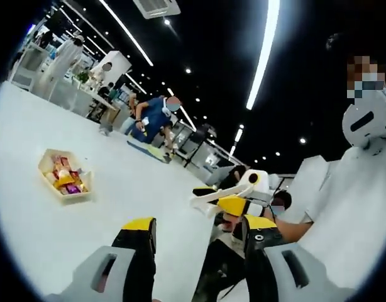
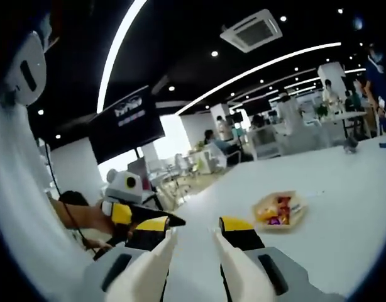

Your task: Place the target food into the container with the food tongs after gripping and lifting it, then release it inside without dropping or visibly crushing the food.

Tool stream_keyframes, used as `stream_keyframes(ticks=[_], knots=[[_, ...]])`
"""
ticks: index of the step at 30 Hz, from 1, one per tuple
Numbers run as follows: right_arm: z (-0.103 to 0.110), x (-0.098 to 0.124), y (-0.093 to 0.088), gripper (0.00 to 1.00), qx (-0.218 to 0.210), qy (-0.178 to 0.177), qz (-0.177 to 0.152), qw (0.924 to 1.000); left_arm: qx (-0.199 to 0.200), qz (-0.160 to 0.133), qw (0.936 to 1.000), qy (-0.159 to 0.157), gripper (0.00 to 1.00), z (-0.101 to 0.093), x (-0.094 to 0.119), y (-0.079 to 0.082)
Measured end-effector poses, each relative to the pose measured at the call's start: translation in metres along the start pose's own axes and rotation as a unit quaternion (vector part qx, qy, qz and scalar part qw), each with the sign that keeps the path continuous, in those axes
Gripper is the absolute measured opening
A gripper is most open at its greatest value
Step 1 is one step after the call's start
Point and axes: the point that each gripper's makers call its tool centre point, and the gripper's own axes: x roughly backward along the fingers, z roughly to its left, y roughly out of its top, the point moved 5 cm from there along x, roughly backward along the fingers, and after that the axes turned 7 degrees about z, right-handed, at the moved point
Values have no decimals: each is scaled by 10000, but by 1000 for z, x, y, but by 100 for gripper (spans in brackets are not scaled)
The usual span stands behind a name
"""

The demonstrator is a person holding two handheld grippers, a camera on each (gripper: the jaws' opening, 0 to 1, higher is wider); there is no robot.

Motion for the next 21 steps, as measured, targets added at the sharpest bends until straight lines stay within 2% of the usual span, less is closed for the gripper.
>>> stream_keyframes(ticks=[2,4,9,15,18,21], knots=[[5,-2,1,30,-143,152,-66,9998,13,-29,10000,-38,54,0,-1,0],[10,-6,0,30,-248,251,-132,9993,193,-164,9993,-268,52,-4,-2,2],[15,-10,-3,30,-188,312,-74,9993,236,-238,9988,-345,47,-4,1,1],[16,-13,0,30,-276,446,-154,9985,308,-345,9982,-374,40,-2,5,-1],[19,-15,0,30,-317,545,-146,9979,409,-475,9964,-564,33,-4,7,2],[20,-19,-1,30,-338,593,-115,9976,621,-518,9929,-874,33,-10,7,3]])
